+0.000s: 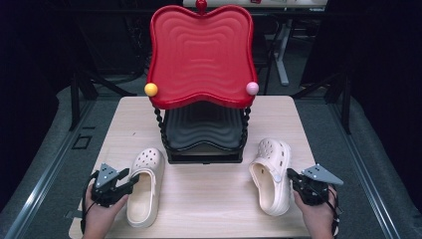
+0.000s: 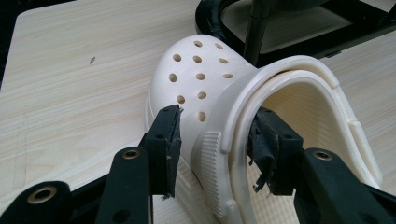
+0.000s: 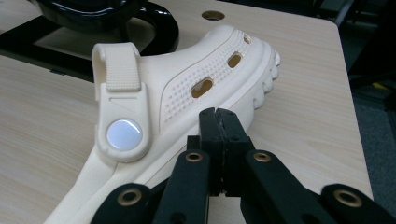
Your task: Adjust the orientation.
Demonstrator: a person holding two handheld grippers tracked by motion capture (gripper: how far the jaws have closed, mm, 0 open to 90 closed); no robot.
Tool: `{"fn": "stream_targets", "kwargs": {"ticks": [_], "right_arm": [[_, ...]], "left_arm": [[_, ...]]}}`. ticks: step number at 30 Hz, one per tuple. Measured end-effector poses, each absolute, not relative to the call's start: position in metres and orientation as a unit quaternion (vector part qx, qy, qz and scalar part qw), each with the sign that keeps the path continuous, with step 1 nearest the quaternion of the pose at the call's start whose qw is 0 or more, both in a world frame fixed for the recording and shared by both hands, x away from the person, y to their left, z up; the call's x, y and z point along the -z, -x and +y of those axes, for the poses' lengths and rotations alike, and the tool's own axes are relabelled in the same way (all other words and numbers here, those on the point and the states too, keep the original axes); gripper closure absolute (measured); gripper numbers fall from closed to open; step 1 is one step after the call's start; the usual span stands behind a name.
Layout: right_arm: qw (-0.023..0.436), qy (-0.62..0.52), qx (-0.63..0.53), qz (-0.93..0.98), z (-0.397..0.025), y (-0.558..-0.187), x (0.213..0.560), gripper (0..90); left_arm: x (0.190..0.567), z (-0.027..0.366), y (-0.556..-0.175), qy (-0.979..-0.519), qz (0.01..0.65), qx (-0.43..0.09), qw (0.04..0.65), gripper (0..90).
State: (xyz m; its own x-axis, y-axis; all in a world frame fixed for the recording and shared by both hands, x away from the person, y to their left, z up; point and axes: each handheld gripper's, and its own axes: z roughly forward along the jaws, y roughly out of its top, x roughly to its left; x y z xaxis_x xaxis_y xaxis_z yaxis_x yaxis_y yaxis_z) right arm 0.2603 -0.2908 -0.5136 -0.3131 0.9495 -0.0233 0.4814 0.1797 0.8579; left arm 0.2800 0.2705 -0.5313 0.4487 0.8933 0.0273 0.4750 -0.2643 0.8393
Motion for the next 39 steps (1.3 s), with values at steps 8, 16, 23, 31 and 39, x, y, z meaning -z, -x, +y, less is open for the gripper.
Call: {"fn": "stream_targets", "kwargs": {"ticks": [8, 16, 23, 31, 39], "right_arm": [[0.271, -0.542, -0.402, 0.687, -0.312, -0.265, 0.521, 90.0], [0.241, -0.575, -0.386, 0.68, -0.328, -0.274, 0.535, 90.0], [0.191, -0.594, -0.367, 0.689, -0.333, -0.287, 0.554, 90.0], [0.218, -0.597, -0.365, 0.681, -0.333, -0.285, 0.552, 89.8], [0.27, -0.571, -0.453, 0.63, -0.33, -0.266, 0.517, 89.8]], "left_arm": [[0.531, 0.271, -0.281, -0.751, 0.456, -0.259, 0.4, 54.8], [0.531, 0.271, -0.28, -0.751, 0.456, -0.26, 0.4, 54.8], [0.531, 0.271, -0.281, -0.751, 0.456, -0.26, 0.4, 54.6], [0.531, 0.271, -0.281, -0.751, 0.456, -0.26, 0.4, 54.7], [0.532, 0.27, -0.281, -0.751, 0.456, -0.26, 0.401, 54.6]]}}
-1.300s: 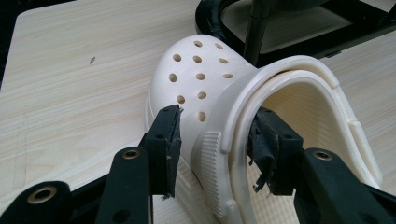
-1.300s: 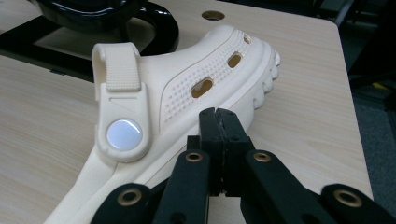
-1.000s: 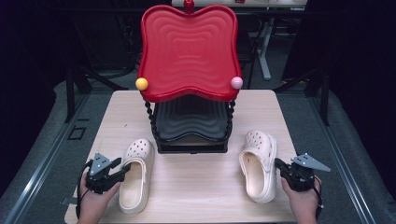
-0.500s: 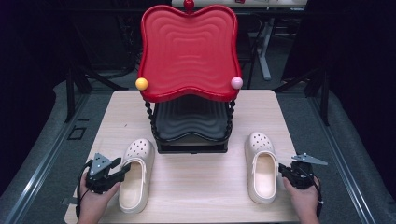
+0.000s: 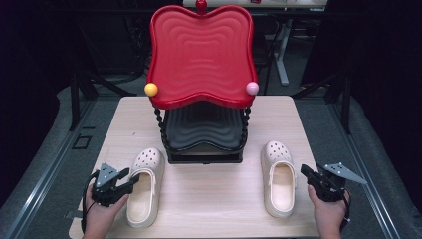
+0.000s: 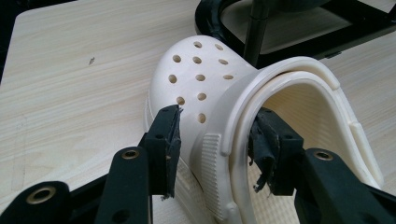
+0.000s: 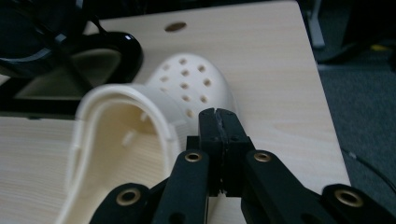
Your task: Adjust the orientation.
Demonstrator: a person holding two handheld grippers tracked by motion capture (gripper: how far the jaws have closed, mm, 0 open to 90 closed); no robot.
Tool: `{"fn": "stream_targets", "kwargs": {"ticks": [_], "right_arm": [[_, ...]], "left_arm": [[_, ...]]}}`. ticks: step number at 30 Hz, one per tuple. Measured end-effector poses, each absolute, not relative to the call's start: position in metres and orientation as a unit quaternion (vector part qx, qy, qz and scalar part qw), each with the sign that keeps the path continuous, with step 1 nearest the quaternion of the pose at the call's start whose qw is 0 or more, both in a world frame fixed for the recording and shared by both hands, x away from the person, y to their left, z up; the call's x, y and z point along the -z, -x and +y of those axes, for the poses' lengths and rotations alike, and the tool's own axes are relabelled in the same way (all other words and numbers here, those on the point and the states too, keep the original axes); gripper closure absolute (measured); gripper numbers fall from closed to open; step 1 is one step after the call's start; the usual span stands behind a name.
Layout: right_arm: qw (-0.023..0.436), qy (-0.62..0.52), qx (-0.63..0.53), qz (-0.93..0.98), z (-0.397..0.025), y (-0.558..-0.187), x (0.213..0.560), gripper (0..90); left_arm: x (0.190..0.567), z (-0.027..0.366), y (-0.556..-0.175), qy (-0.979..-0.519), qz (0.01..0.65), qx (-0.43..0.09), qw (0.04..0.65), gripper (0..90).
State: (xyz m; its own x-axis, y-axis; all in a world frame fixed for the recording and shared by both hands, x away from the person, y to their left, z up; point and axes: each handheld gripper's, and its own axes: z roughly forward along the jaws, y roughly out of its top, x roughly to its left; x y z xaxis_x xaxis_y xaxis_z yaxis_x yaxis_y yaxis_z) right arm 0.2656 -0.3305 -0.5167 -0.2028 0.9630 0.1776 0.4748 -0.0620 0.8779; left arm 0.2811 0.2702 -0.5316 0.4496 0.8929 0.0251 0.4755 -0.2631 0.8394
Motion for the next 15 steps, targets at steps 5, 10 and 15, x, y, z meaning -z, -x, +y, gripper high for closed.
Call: {"fn": "stream_targets", "kwargs": {"ticks": [5, 10, 15], "right_arm": [[0.27, -0.555, -0.449, 0.646, -0.321, -0.269, 0.516, 89.9], [0.269, -0.561, -0.436, 0.65, -0.322, -0.276, 0.522, 89.7], [0.287, -0.555, -0.433, 0.65, -0.32, -0.271, 0.517, 81.0]], "left_arm": [[0.532, 0.271, -0.281, -0.751, 0.455, -0.26, 0.402, 54.7], [0.532, 0.271, -0.282, -0.749, 0.457, -0.258, 0.404, 54.5], [0.532, 0.272, -0.281, -0.749, 0.457, -0.26, 0.403, 54.5]]}}
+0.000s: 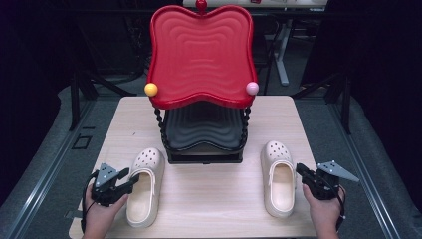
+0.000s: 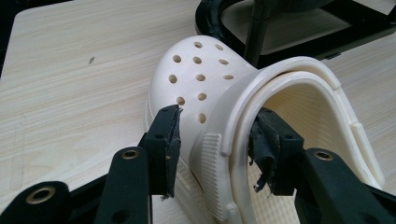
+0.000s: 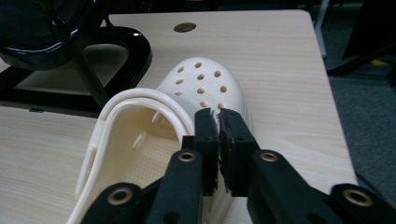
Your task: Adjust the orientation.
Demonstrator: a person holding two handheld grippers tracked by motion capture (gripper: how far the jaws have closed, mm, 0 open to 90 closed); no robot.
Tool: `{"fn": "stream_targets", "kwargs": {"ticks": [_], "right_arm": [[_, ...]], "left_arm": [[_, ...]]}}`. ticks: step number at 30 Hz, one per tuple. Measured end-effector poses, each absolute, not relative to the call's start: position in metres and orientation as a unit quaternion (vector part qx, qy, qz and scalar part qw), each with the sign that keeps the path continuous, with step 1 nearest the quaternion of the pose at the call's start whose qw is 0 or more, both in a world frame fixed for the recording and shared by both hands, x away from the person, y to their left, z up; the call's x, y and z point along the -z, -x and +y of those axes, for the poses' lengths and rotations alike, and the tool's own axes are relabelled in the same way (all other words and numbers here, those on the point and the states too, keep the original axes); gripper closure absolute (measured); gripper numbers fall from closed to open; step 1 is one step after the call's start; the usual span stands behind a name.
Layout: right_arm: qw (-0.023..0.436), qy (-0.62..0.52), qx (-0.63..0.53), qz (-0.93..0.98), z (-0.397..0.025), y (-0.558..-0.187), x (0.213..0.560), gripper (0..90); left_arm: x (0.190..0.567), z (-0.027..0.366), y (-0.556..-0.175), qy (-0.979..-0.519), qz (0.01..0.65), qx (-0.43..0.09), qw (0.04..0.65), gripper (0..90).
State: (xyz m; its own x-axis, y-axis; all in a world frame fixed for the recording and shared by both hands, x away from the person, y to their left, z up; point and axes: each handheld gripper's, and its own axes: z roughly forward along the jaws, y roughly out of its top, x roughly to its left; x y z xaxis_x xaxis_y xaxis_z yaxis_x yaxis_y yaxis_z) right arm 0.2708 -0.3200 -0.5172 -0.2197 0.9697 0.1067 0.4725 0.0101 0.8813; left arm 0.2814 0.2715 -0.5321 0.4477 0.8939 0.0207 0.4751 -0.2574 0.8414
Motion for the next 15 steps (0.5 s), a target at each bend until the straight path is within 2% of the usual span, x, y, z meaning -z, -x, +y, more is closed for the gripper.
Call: {"fn": "stream_targets", "kwargs": {"ticks": [4, 8, 11, 13, 15], "right_arm": [[0.316, -0.528, -0.409, 0.674, -0.306, -0.264, 0.514, 67.7], [0.32, -0.524, -0.382, 0.691, -0.298, -0.267, 0.518, 65.0], [0.326, -0.524, -0.349, 0.705, -0.292, -0.271, 0.524, 66.3], [0.335, -0.525, -0.332, 0.709, -0.291, -0.271, 0.523, 73.9], [0.333, -0.527, -0.335, 0.707, -0.292, -0.272, 0.523, 74.2]], "left_arm": [[0.532, 0.271, -0.282, -0.75, 0.456, -0.259, 0.404, 54.5], [0.532, 0.271, -0.281, -0.75, 0.456, -0.261, 0.403, 54.5], [0.532, 0.271, -0.281, -0.749, 0.456, -0.261, 0.403, 54.5], [0.532, 0.271, -0.281, -0.749, 0.456, -0.26, 0.404, 54.5], [0.532, 0.271, -0.282, -0.749, 0.456, -0.259, 0.404, 54.5]]}}
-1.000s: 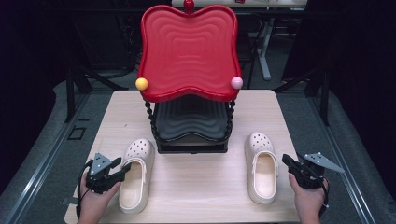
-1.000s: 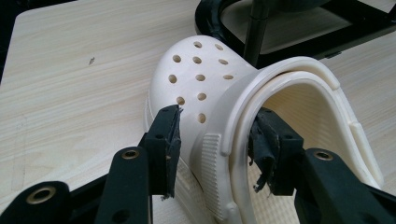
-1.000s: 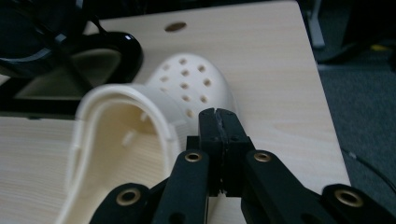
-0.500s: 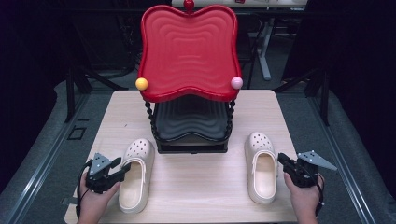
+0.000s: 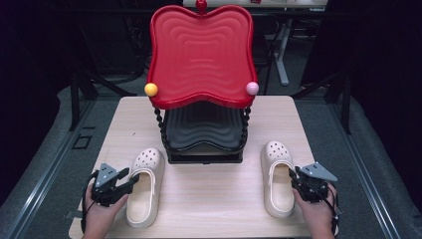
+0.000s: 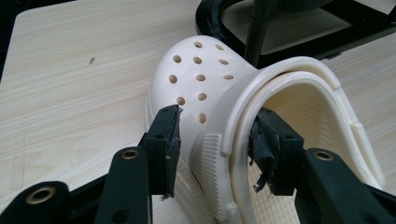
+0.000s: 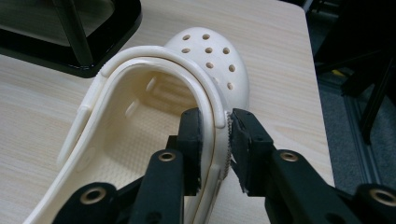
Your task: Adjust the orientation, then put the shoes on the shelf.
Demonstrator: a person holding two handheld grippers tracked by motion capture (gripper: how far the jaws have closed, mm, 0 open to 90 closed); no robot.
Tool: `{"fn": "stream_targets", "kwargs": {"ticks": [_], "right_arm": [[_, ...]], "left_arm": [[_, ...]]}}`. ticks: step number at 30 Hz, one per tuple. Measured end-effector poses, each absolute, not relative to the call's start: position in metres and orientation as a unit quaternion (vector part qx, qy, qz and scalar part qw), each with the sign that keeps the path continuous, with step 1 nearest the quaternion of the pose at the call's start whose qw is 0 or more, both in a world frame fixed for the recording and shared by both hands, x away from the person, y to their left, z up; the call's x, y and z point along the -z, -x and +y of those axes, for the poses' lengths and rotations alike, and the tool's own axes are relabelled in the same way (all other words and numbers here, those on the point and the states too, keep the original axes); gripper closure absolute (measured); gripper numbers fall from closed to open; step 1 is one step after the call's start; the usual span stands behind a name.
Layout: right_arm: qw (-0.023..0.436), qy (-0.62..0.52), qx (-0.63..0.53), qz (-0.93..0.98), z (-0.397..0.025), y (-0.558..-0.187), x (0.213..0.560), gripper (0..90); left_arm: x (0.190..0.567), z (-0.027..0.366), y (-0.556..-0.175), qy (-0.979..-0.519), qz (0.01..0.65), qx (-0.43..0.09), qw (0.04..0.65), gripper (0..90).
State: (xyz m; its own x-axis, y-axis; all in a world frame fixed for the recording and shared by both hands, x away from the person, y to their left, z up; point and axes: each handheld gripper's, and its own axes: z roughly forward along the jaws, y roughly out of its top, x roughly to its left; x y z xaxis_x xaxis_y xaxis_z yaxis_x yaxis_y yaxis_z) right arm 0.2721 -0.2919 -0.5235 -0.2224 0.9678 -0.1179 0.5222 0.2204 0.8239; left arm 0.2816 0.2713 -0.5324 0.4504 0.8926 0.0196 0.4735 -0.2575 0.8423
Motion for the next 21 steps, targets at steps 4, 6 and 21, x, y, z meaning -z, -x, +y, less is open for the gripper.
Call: {"fn": "stream_targets", "kwargs": {"ticks": [4, 6, 21], "right_arm": [[0.33, -0.524, -0.335, 0.71, -0.293, -0.273, 0.523, 75.6], [0.327, -0.524, -0.341, 0.709, -0.293, -0.274, 0.523, 75.9], [0.311, -0.483, -0.355, 0.737, -0.274, -0.269, 0.522, 76.2]], "left_arm": [[0.532, 0.271, -0.281, -0.751, 0.455, -0.26, 0.402, 54.4], [0.532, 0.27, -0.281, -0.749, 0.456, -0.26, 0.404, 54.4], [0.533, 0.271, -0.281, -0.748, 0.456, -0.26, 0.406, 54.4]]}}
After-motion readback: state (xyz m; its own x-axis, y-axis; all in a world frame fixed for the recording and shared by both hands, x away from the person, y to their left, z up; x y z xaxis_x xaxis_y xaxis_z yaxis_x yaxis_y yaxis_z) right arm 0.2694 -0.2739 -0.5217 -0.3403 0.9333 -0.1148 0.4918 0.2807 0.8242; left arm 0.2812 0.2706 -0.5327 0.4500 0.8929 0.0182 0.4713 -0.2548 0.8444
